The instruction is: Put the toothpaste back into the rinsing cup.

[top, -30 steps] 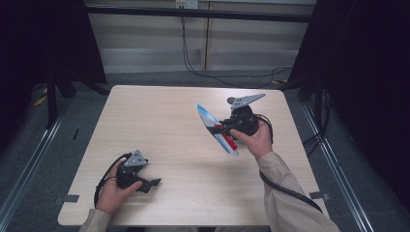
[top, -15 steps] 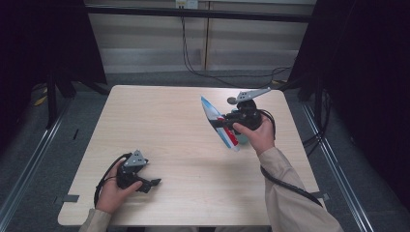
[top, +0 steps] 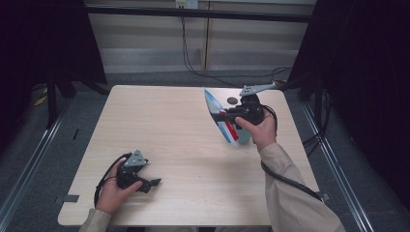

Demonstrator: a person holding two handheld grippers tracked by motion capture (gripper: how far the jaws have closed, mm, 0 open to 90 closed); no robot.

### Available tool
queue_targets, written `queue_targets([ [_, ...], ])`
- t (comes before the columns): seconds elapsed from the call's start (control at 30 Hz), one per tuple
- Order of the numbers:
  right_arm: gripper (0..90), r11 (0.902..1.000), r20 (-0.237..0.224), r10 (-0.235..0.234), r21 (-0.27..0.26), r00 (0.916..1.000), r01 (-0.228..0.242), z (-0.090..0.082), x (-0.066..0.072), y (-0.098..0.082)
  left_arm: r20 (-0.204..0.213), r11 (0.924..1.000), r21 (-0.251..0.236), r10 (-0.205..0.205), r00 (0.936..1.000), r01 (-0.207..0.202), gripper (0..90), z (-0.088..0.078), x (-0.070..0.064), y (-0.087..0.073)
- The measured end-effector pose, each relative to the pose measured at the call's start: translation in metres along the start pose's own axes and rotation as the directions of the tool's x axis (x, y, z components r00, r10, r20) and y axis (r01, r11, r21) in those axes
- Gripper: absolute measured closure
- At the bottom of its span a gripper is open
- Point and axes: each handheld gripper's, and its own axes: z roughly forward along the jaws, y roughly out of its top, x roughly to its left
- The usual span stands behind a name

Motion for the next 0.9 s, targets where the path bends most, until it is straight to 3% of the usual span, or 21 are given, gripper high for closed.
queue_targets([
  [0.63,72.9,0.9981,0.038,0.016,-0.06,0.9991,-0.013,-0.01,-0.01,0.014,-0.002,1.0,0.001,0.005,1.0,-0.005,9.0,0.0,0.0,0.0],
  [0.9,72.9,0.994,0.075,0.03,-0.107,0.9968,-0.022,-0.017,-0.015,0.017,-0.002,1.0,0.001,0.005,1.0,-0.005,9.0,0.0,0.0,0.0],
])
